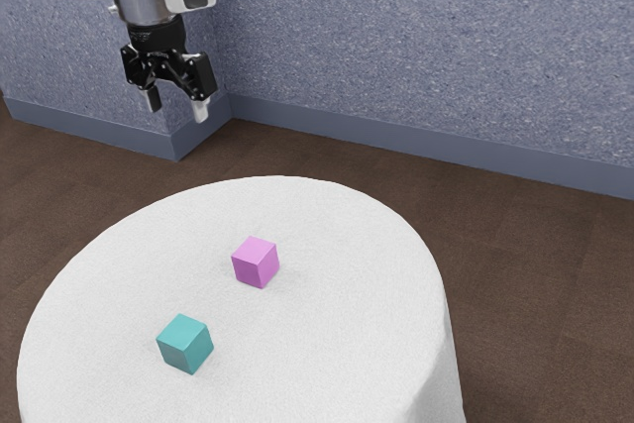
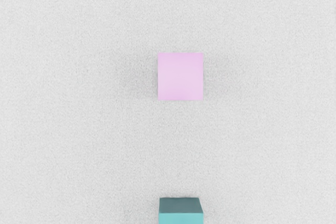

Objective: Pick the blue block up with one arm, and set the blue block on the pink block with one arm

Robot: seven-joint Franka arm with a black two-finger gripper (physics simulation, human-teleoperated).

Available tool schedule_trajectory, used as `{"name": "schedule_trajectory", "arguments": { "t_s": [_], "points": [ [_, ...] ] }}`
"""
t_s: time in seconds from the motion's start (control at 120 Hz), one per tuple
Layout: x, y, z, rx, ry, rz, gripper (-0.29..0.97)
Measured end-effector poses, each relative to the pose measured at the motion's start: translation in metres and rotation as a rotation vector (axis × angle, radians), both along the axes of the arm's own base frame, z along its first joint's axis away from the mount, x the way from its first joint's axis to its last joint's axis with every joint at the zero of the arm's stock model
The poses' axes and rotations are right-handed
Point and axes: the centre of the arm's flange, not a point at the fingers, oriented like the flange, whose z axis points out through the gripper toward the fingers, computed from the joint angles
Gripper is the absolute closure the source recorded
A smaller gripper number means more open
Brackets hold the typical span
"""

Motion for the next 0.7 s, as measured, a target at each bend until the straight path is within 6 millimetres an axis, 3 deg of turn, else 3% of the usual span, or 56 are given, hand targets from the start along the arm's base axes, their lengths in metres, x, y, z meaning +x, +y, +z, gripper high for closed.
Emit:
{"name": "schedule_trajectory", "arguments": {
  "t_s": [0.075,0.142,0.192,0.517,0.533,0.575,0.6,0.65,0.7],
  "points": [
    [0.029,0.011,0.045,-0.020,-0.069,0.004,0.00],
    [0.031,0.053,0.055,-0.029,-0.063,0.063,0.00],
    [0.028,0.069,0.056,-0.034,-0.047,0.080,0.00],
    [0.020,0.066,0.055,-0.051,0.017,0.034,0.00],
    [0.017,0.065,0.065,-0.050,0.001,0.032,0.00],
    [-0.009,0.059,0.125,-0.034,-0.112,0.020,0.00],
    [-0.022,0.054,0.148,-0.027,-0.154,0.010,0.00],
    [-0.035,0.039,0.170,-0.011,-0.193,-0.021,0.00],
    [-0.036,0.012,0.174,0.025,-0.199,-0.074,0.00]
  ]
}}
